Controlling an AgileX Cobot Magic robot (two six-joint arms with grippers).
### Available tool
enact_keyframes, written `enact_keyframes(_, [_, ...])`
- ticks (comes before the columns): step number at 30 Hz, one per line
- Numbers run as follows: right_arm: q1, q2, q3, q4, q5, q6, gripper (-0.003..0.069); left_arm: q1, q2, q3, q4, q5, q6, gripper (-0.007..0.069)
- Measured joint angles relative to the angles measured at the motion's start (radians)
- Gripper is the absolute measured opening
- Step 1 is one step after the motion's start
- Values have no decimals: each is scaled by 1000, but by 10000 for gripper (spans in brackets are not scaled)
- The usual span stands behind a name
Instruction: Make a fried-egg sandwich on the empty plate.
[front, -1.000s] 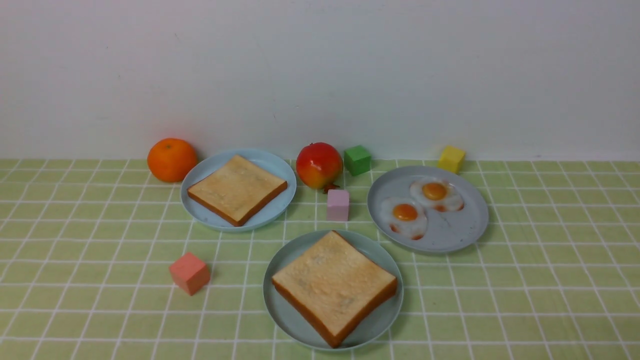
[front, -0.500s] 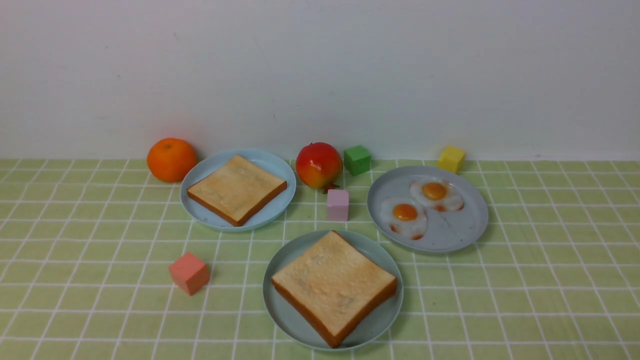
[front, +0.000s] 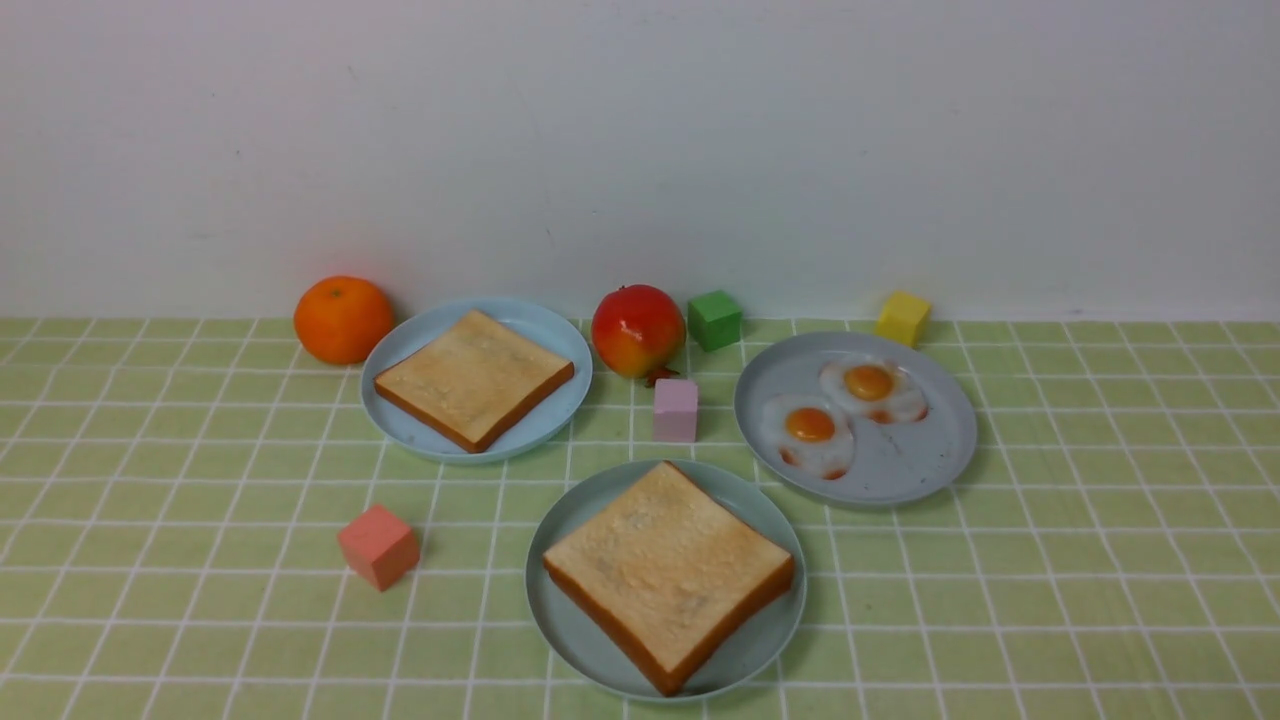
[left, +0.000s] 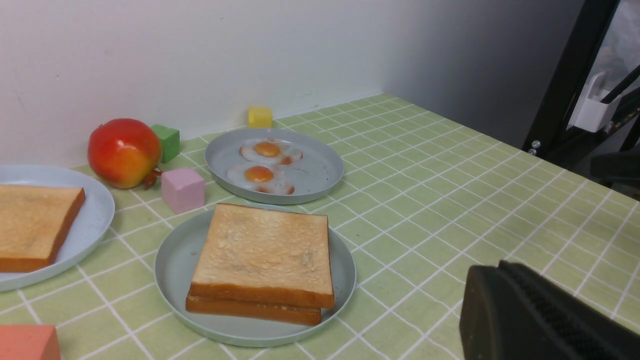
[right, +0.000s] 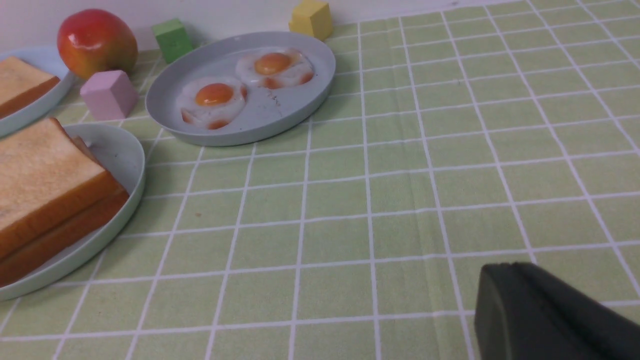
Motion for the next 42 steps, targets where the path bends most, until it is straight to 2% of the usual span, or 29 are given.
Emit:
enact_keyframes(12, [0,0,0,0,0,0,-6,0,-1,0,2,-13,0,13])
enact_keyframes(15, [0,0,0,0,0,-1,-4,44,-18,0,26,-15,8,11])
enact_keyframes(16, [0,0,0,0,0,-1,-3,109,-38,0,30,-16,10,-1])
enact_keyframes(17, [0,0,0,0,0,-1,-3,109,-38,0,30,-16,10,-1])
enact_keyframes(18, [0,0,0,0,0,-1,-3,209,-68,2,30,-15,10,-13])
enact_keyframes(21, [0,0,0,0,0,-1,0,427,-144,21,30,2,10,-13])
enact_keyframes(22, [0,0,0,0,0,-1,0,442,-149,23,29,7,10,-13])
enact_keyframes(23, [0,0,0,0,0,-1,1,557,-186,49,25,27,4,-13])
enact_keyframes(26, [0,0,0,0,0,-1,4,710,-215,113,5,72,-18,-13])
enact_keyframes(28, [0,0,0,0,0,-1,6,796,-218,161,-20,164,-43,-13])
enact_keyframes(32, [0,0,0,0,0,-1,7,826,-218,174,-39,302,-66,-13])
enact_keyframes(42, [0,0,0,0,0,-1,12,829,-218,175,-55,322,-75,-13])
